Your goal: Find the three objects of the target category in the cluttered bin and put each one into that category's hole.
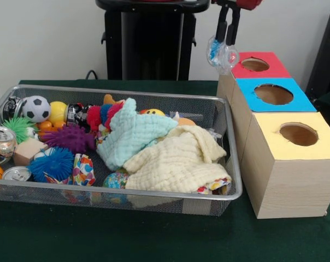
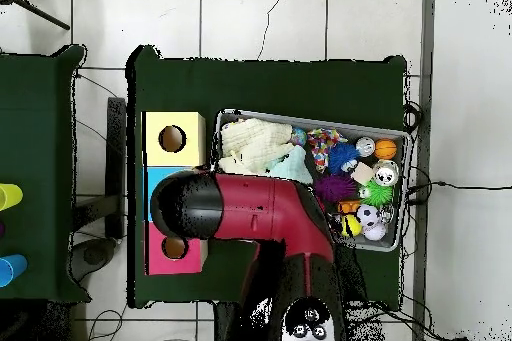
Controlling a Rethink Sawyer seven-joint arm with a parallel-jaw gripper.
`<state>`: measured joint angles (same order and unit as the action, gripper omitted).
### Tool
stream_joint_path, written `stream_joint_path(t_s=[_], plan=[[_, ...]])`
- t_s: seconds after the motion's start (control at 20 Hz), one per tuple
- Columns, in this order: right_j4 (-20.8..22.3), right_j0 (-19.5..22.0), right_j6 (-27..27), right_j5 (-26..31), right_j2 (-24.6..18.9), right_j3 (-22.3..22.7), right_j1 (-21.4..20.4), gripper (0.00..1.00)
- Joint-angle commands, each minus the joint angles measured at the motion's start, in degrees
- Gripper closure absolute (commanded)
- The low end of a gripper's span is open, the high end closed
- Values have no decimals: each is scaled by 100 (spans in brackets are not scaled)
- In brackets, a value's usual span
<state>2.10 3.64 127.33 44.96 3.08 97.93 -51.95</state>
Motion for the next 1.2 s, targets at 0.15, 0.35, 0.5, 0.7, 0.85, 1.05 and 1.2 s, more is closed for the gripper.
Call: stream_joint_path(t_s=[0.15, 0.35, 0.5, 0.7, 0.85, 1.05, 1.2], plan=[[-316, -370, 1826, -34, 373, -96, 457, 100], [-293, -452, 1488, 101, 381, -442, 602, 100], [-346, -440, 1294, 261, 301, -684, 738, 100], [-480, -393, 1197, 194, 220, -741, 852, 100], [-504, -421, 1142, 259, 214, -867, 921, 100], [-514, -561, 1287, 430, 275, -1115, 1054, 100], [-603, -619, 1387, 513, 280, -1221, 1132, 100]])
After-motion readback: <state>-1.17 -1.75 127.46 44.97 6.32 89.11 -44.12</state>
